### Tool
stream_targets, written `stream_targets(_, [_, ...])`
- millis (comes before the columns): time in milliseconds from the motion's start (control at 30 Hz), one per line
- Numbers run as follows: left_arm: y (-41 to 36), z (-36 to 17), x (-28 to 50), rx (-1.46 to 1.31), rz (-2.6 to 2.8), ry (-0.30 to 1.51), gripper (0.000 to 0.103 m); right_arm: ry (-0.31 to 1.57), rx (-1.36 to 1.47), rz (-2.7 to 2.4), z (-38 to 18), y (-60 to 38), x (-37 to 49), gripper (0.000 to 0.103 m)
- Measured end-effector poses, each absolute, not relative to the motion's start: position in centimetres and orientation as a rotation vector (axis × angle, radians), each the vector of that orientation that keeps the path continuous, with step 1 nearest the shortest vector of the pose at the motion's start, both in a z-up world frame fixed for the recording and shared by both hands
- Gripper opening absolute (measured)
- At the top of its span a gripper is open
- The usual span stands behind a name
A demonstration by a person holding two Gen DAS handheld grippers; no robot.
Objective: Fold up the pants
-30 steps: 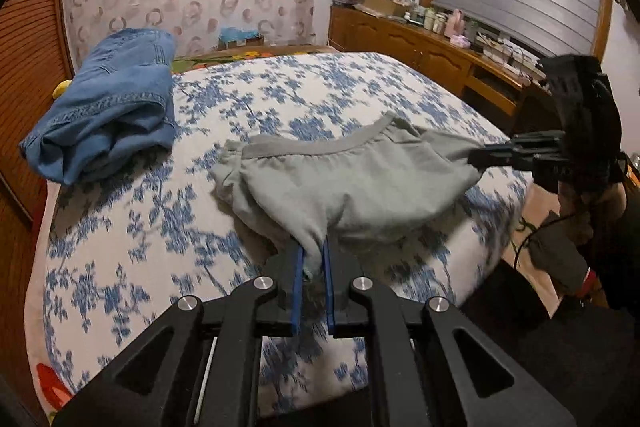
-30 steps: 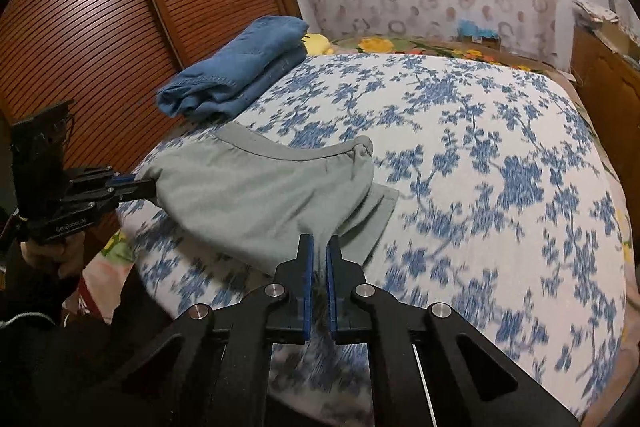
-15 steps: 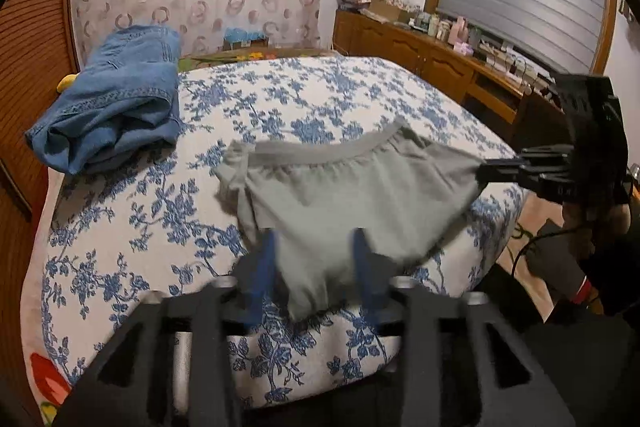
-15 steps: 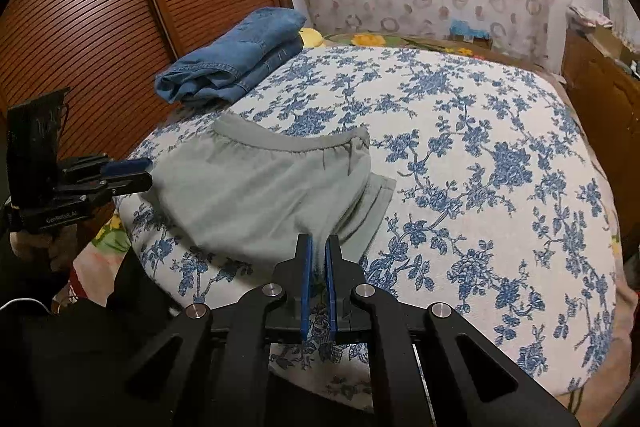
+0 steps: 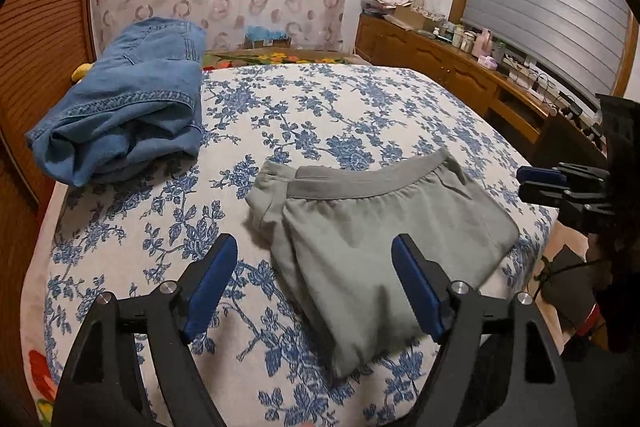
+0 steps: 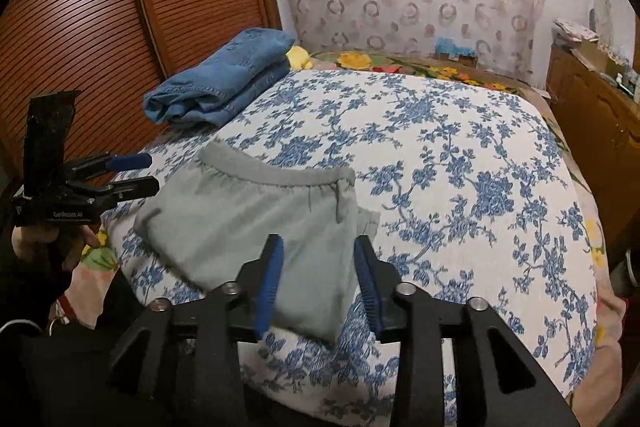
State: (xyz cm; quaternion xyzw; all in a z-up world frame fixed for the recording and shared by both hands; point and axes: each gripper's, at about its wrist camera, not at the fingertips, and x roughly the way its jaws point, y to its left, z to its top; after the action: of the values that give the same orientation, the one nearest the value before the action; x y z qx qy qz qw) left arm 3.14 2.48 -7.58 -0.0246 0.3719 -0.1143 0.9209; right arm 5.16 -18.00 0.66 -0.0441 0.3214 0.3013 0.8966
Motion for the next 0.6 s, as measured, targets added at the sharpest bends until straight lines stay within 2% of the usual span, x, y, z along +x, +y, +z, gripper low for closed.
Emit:
stream_targets(100, [2.4,-7.9,3.7,-0.045,-0.229,0.773,0.080,0.665,-0.093,0.614,0.4,-17.8,5.5,0.041])
stream_targets(133, [2.5,-8.0,3.9,-0.046,-0.229,0.773,0.082,0.665,-0.095,0.614,0.4,-17.7,5.6,0.041])
stream_targets(167, [2.5,-8.0,4.0,-0.048,-0.227,0.774,0.088,0.666,-0.097,0.613,0.3,-17.5,5.7,0.042])
stream_targets(600, [3.3,-8.7,6.7,-0.064,-0.206,0.796,0.088,0.708,-0.087,0.581,-1.2,-16.4,9.1,0.049])
